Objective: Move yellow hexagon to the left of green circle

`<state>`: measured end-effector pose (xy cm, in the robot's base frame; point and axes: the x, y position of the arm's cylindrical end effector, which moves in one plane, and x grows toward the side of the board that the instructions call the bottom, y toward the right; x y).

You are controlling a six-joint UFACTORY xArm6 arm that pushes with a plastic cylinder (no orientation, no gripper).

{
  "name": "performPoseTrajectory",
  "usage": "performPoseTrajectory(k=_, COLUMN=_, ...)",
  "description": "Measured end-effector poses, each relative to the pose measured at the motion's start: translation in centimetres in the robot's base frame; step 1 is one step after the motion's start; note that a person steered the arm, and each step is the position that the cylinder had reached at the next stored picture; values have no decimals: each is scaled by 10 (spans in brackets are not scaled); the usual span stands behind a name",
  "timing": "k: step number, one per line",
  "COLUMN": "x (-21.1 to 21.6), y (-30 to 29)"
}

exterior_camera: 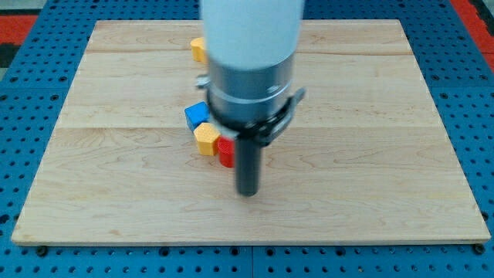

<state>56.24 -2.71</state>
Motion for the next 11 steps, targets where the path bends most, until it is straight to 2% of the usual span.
performPoseTrajectory(k=1, x=0, y=-66)
performPoseTrajectory(k=2, x=-26, y=-72)
performPoseTrajectory(k=5, x=-67, y=-23)
performPoseTrajectory(k=6, x=-68, y=-15)
performPoseTrajectory(k=8, x=-76, y=-33)
performPoseTrajectory(k=10, x=-131, y=-33)
performPoseTrajectory(k=11, x=-139, y=-31)
